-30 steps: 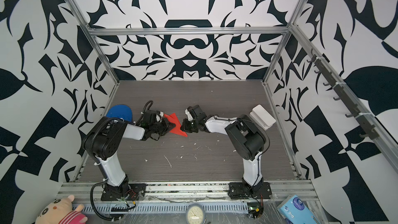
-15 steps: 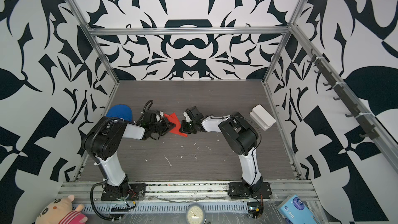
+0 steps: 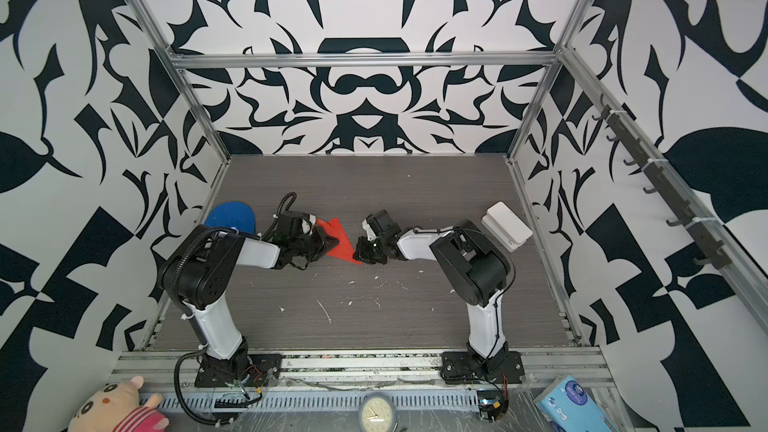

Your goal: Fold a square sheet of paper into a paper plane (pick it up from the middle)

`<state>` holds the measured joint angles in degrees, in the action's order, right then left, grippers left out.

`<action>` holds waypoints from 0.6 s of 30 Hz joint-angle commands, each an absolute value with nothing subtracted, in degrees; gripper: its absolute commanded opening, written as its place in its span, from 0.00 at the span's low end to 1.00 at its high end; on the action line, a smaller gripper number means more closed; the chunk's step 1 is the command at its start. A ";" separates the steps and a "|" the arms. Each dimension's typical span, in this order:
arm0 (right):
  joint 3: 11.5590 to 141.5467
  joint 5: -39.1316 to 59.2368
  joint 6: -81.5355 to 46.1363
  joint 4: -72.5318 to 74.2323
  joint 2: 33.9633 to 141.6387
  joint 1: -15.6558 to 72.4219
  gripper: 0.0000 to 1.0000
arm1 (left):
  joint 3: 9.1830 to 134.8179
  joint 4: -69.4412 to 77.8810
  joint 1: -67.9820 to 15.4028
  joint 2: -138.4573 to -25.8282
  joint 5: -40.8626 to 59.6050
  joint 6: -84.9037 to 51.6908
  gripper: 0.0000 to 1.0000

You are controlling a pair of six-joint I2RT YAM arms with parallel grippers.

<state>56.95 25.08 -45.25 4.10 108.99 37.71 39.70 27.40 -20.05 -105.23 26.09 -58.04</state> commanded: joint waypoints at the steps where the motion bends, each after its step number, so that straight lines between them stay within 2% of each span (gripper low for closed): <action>1: 53.12 22.70 -46.40 -0.88 104.76 36.76 0.00 | 38.80 17.91 -20.04 -107.26 20.65 -57.39 0.05; 6: 50.49 22.75 -44.39 -3.71 100.31 36.20 0.00 | 38.82 18.76 -20.01 -107.22 21.21 -57.39 0.05; 10: 54.31 25.37 -41.88 -1.27 99.17 36.82 0.00 | 38.89 19.51 -20.04 -107.58 22.01 -57.39 0.05; 18: 65.32 27.88 -40.82 1.22 109.62 38.33 0.00 | 39.20 19.25 -19.96 -106.96 22.73 -57.00 0.06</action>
<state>62.59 26.68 -42.24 -0.03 107.44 38.02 40.05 26.72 -20.05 -105.19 26.20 -58.00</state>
